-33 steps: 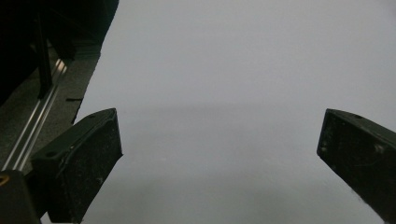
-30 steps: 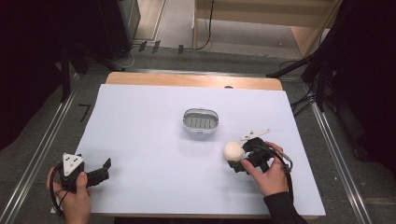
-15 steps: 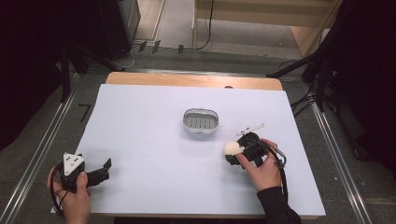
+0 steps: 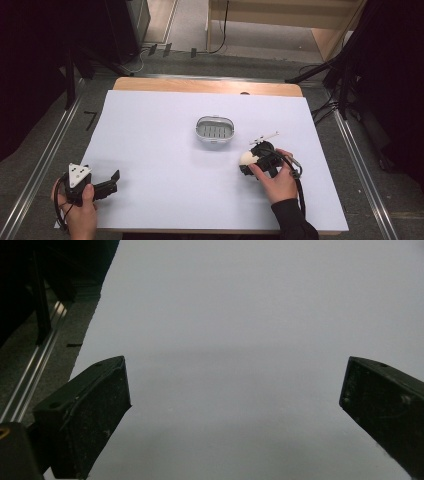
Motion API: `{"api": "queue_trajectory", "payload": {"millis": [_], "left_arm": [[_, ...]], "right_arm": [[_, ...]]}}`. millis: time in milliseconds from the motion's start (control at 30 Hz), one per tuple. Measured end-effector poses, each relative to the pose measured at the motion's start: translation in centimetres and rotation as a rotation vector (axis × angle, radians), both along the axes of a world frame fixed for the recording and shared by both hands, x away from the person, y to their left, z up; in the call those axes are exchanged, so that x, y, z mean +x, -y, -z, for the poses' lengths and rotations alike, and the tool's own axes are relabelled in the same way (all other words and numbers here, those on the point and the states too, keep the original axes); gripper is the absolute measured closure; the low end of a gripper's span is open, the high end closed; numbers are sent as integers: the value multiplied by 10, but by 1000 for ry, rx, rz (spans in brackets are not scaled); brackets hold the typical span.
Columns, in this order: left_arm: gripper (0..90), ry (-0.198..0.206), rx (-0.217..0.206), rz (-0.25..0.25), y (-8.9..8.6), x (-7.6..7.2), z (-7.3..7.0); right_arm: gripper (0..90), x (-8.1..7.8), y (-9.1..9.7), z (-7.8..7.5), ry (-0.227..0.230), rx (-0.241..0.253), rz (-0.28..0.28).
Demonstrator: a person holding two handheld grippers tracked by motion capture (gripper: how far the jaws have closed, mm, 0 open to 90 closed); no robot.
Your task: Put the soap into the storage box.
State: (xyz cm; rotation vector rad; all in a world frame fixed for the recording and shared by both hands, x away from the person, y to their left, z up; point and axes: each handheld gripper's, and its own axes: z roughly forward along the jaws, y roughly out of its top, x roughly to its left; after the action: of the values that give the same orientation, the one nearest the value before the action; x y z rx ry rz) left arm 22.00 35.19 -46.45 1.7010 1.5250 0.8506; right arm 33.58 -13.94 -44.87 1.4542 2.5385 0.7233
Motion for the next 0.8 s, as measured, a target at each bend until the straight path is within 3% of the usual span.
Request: {"api": "queue_trajectory", "payload": {"millis": [800], "left_arm": [[4,0,-4,0,0,0,0]], "right_arm": [[245,3,-3,-3,4,-57,-4]]}}
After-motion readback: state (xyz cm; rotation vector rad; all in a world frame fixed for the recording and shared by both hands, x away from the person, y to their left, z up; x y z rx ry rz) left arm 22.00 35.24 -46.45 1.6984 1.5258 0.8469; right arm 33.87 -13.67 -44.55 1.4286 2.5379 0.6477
